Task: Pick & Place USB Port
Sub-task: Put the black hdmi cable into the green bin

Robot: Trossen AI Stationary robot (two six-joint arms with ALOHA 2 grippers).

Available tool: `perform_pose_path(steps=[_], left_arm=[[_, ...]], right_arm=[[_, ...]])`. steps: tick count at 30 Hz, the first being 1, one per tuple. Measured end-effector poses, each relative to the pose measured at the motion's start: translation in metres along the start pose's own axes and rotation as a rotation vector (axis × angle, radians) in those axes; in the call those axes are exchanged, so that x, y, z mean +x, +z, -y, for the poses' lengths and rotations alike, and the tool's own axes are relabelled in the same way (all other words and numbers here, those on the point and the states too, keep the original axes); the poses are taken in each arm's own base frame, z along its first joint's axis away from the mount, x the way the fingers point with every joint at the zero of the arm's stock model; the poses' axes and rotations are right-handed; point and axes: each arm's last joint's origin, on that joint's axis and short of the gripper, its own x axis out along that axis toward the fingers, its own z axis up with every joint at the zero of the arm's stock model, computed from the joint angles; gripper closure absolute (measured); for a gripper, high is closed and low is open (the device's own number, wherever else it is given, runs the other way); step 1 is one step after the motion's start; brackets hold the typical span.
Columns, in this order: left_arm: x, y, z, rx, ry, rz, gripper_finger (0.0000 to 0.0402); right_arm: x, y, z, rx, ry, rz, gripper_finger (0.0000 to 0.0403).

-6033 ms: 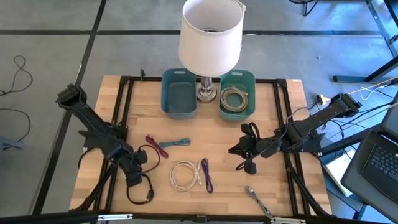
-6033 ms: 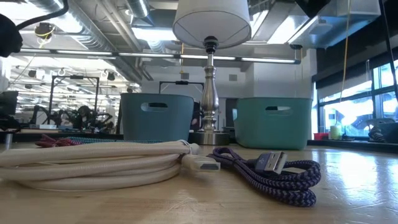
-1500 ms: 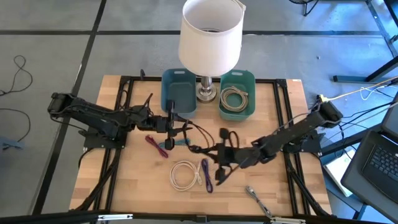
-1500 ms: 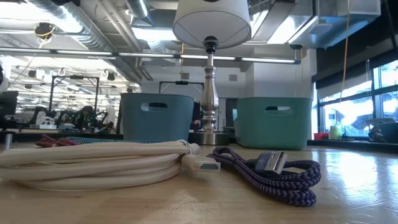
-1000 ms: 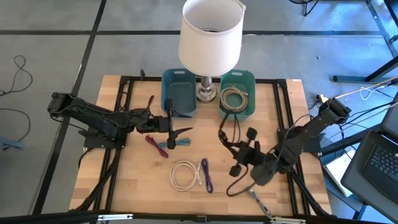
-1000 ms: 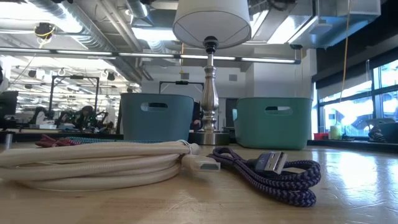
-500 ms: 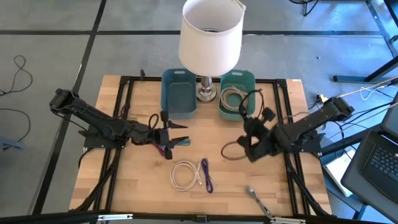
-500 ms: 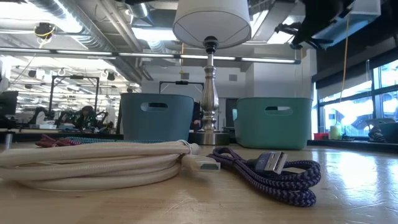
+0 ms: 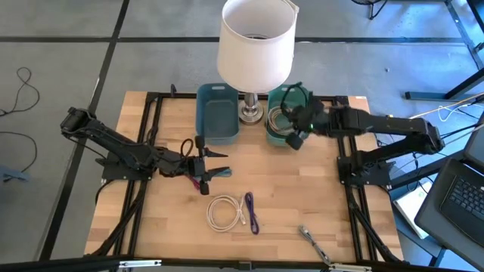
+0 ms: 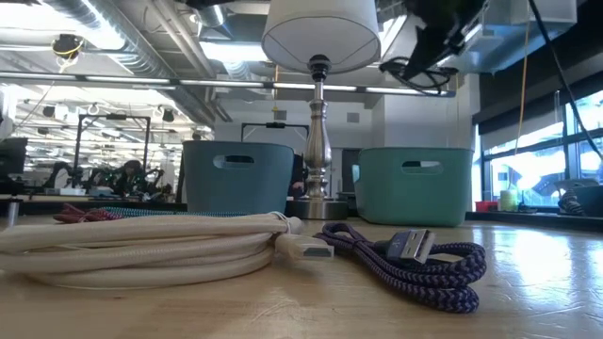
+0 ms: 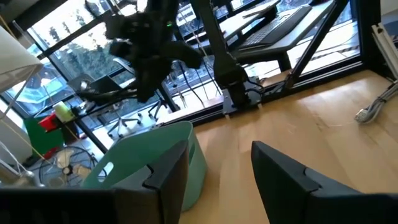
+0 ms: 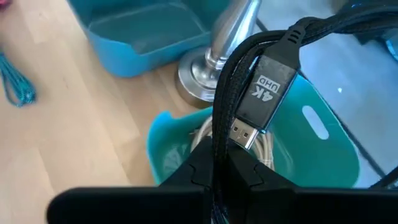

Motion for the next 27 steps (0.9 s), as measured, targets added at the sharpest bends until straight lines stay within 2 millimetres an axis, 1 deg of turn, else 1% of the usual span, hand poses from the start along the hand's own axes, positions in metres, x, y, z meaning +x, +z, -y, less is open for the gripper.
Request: perform_pose_path(steps=[5,9,14,19,25,27], left_arm=[[0.000,-0.002,0.001,0.010,-0.007,-0.018,0.0233],[0.000,-0.002,0.001,0.010,-0.006,-0.019,0.0233],[0.000,-0.003,0.001,0.018,-0.010,-0.031,0.0233],[0.000,-0.004,0.001,0.022,-0.011,-0.037,0.0233],[0.000,-0.004,0.001,0.023,0.012,-0.047,0.0233],[0.000,-0.004,0.001,0.024,0.012,-0.047,0.0233]], right_arm=[[0.030,0.003,0.023,0.044,0.041,-0.097,0.0390],[0.059,0.002,0.029,0.029,0.089,-0.181,0.0390],[0.091,-0.002,0.033,-0.010,0.089,-0.280,0.0390],[0.110,-0.007,0.040,-0.009,0.100,-0.344,0.0390],[0.123,-0.012,0.051,0.006,0.081,-0.385,0.0390],[0.128,-0.013,0.053,0.020,0.098,-0.398,0.0390]])
